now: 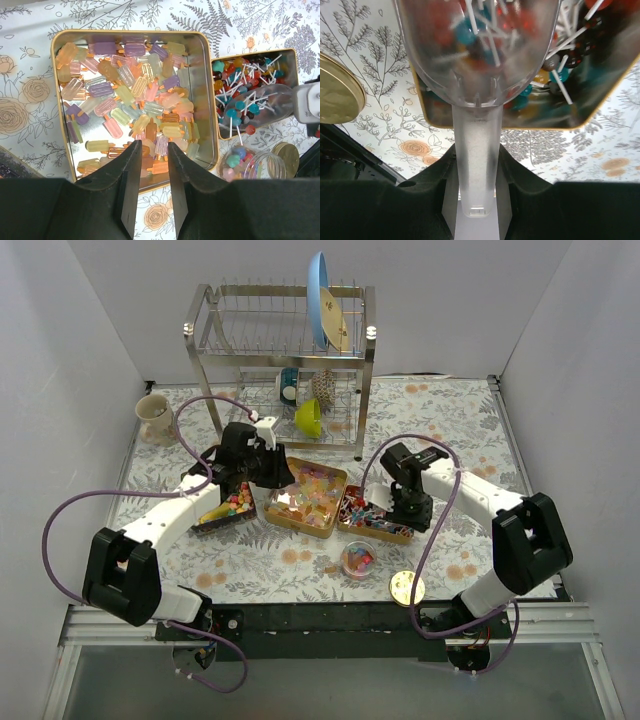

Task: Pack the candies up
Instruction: Scoop the fake candies from the storage box, then place the fake candies in the packing bottle.

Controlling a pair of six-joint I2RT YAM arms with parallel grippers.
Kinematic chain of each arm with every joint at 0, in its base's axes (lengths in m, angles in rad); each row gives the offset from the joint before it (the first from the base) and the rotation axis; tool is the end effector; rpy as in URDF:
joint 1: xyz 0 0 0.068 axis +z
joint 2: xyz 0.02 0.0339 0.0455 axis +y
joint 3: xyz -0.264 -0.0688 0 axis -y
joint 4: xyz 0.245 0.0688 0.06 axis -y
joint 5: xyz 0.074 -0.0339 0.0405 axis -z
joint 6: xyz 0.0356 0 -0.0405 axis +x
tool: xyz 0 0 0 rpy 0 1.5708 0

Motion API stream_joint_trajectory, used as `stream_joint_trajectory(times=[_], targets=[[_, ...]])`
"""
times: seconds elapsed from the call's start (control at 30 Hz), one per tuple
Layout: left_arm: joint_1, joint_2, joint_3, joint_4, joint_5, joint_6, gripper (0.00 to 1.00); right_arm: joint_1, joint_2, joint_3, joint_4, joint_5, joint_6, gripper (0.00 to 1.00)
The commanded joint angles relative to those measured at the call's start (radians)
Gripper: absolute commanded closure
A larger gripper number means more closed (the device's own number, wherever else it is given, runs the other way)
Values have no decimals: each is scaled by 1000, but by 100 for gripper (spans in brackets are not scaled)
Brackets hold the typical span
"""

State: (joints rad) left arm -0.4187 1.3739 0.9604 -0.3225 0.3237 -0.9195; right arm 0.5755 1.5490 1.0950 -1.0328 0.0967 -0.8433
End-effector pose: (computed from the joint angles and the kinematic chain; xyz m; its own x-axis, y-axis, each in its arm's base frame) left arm 0.2664 -0.1310 0.2566 -0.8497 -0.4472 -0.2795 -0.1235 0.6841 -0.7189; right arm 0.2283 0.1440 0.2149 -0.1564 -0.9876 0.0161 -0.9801 0.1532 -0.1266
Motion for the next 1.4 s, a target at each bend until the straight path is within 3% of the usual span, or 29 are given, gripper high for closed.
stream_joint_trajectory(times=[0.0,0.13,0.37,0.5,0.73,1.07,1.37], targets=[[23,-24,49,-9,29,19,73,-66,-15,-43,65,-38,-22,99],[40,-6,66,-9,38,22,72,-143,-3,-17,85,-72,-26,99],[57,22,83,-9,54,34,72,-164,-65,63,63,-158,-22,99],[67,28,80,-6,60,45,71,-169,-145,-21,88,-195,-46,99],[81,37,83,-4,63,65,70,-195,-377,-170,146,-422,-174,99],[89,25,67,23,77,57,67,-123,-365,-40,-125,-152,-393,99],[107,7,48,37,75,61,66,24,-354,-7,-208,115,-375,99]])
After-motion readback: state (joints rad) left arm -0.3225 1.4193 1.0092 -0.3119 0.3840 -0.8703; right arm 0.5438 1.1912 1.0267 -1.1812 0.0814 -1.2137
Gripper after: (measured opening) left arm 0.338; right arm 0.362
